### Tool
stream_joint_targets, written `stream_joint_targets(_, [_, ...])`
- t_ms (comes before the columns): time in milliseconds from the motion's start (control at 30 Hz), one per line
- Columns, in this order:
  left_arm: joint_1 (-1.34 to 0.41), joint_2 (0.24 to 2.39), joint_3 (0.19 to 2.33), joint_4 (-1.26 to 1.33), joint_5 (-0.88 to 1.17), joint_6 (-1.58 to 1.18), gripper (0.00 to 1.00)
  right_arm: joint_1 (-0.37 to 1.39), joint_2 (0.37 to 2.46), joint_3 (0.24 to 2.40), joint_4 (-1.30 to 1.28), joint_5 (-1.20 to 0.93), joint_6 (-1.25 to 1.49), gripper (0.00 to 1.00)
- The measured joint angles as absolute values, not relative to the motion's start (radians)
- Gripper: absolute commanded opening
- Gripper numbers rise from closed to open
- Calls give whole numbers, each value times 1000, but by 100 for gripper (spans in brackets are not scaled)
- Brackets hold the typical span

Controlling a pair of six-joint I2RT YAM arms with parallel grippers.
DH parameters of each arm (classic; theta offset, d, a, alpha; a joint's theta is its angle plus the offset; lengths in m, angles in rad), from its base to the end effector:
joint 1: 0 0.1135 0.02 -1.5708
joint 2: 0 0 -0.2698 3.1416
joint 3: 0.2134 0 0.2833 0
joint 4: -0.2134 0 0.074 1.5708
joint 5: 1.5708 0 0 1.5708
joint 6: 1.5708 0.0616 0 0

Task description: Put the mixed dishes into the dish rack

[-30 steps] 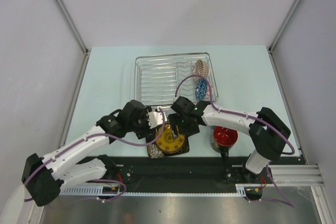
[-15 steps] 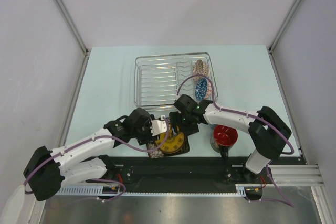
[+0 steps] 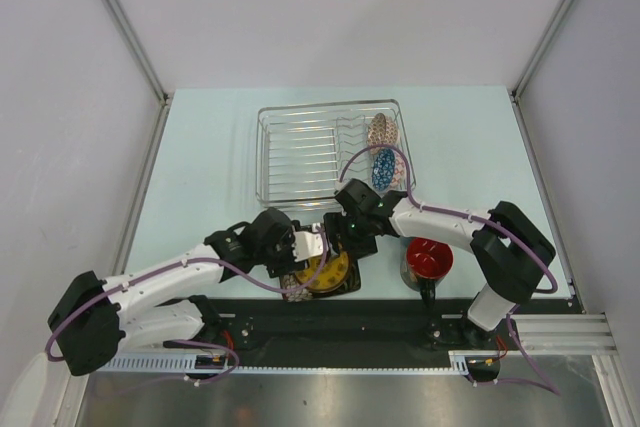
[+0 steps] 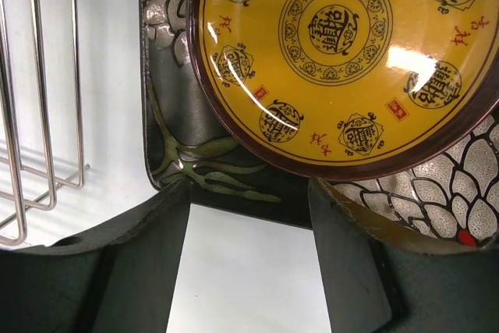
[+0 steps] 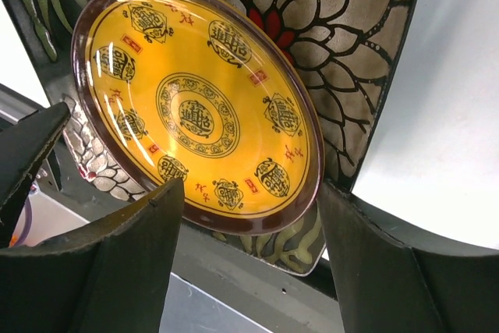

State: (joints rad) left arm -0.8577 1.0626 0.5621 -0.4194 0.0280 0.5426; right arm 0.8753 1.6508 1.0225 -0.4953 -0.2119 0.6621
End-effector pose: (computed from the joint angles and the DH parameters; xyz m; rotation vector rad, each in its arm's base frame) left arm 0.1574 -0.1846 0.1611 1.6185 1.9026 -0.1668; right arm 0.2200 0.2838 0.1472 -0.3768 2.8647 0.6775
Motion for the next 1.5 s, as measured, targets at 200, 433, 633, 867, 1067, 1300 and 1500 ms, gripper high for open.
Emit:
stream_joint_targets(200, [-863, 1063, 562, -426, 21, 565, 68, 868, 1651, 1017, -481, -219, 657, 73])
stream_joint_targets(433, [-866, 1062, 554, -482, 28, 624, 68, 868, 1651, 1015, -475, -219, 656, 73])
stream_joint_targets(633, [-879, 1082, 562, -504, 38, 664, 68, 867, 1651, 1013, -472, -219, 656, 73])
stream_joint_targets(867, [-925, 1151, 580, -486, 39, 672, 68, 867, 1651, 1007, -458, -219, 658, 72])
stream_joint_targets(1067, [-956, 1183, 593, -484, 30, 671, 68, 861, 1650, 992, -420, -228, 660, 72])
stream_joint_targets(1300, [-981, 1216, 620, -510, 30, 664, 68, 837, 1649, 955, -323, -271, 654, 70])
stream_joint_targets(1500, [-1001, 1253, 643, -519, 32, 654, 68, 825, 1649, 928, -255, -282, 647, 61])
